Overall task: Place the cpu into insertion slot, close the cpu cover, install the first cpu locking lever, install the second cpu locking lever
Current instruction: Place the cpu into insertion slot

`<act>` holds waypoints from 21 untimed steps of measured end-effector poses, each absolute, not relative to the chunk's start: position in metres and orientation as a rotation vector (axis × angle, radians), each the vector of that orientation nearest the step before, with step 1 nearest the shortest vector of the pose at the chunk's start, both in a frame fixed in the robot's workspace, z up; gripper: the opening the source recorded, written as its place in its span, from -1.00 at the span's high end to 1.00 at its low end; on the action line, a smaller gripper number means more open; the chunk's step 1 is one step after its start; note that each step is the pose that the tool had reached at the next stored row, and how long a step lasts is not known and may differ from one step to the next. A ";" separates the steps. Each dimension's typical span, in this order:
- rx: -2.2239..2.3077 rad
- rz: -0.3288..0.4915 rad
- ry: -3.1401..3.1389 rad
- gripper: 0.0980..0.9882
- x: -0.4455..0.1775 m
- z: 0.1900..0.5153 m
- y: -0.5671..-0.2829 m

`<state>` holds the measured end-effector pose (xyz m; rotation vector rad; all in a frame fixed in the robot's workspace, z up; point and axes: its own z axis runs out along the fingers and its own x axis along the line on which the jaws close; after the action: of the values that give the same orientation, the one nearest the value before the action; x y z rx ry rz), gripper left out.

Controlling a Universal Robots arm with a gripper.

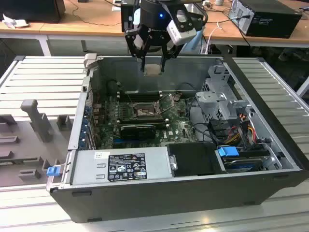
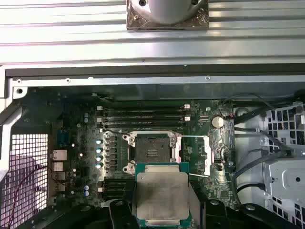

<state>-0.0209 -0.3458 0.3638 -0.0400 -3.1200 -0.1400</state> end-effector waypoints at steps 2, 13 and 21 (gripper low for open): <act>-0.073 -0.140 -3.120 0.04 -0.021 0.364 -0.346; -0.149 -0.141 -3.120 0.04 -0.021 0.364 -0.346; -0.183 -0.141 -3.119 0.04 -0.021 0.364 -0.346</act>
<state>-0.0209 -0.3458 0.3638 -0.1827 -3.1190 -0.1414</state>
